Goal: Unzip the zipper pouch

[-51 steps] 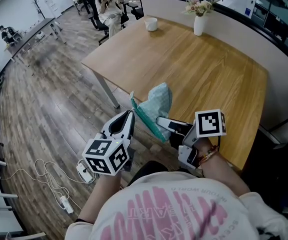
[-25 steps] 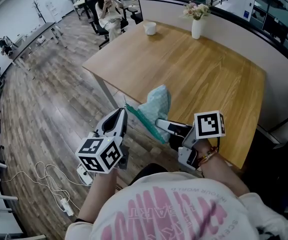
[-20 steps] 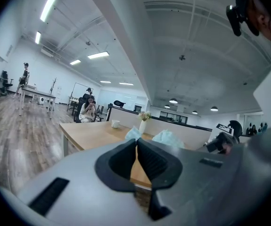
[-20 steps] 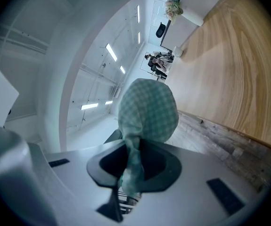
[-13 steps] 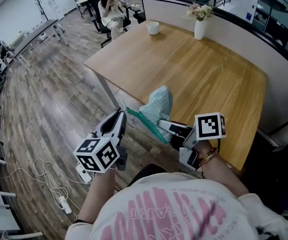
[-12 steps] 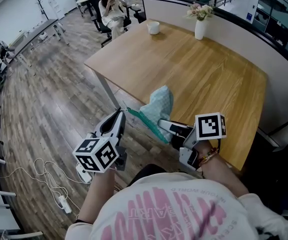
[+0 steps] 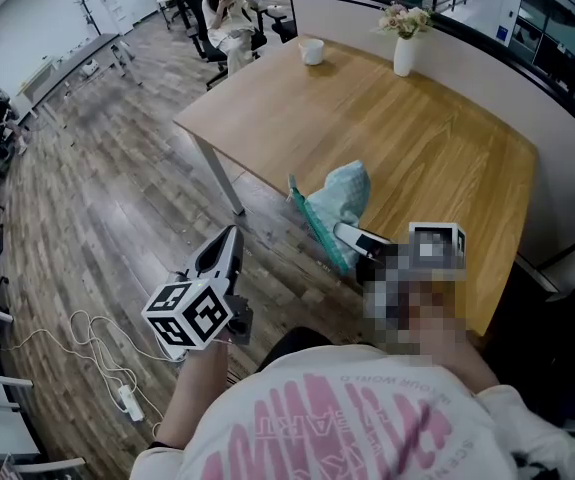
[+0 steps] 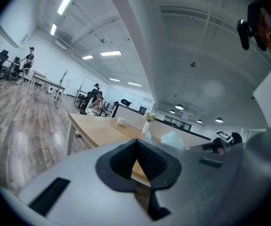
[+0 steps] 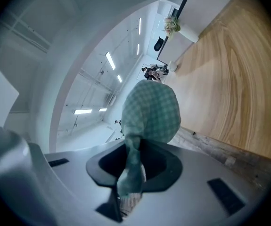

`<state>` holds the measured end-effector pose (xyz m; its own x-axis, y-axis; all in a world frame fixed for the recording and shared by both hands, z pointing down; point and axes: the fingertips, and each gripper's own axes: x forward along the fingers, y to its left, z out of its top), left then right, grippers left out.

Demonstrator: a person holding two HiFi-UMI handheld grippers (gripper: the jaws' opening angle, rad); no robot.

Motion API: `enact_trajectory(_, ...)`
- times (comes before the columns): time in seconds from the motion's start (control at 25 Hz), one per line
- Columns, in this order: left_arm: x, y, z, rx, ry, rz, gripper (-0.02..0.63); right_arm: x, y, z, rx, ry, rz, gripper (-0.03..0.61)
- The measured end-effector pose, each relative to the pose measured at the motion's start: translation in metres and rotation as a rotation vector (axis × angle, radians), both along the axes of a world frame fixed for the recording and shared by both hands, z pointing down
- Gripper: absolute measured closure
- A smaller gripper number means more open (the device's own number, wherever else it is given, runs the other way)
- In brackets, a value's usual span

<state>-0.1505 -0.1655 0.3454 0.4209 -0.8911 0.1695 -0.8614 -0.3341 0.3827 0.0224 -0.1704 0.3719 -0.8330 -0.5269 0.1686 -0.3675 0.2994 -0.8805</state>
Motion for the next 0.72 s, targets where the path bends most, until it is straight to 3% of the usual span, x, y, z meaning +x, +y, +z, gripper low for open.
enact_trajectory(0.72, 0.019, 0.012, 0.006, -0.01, 0.02, 0.042, 0.612, 0.009, 0.008, 0.006, 0.013, 0.026, 0.007, 0.508)
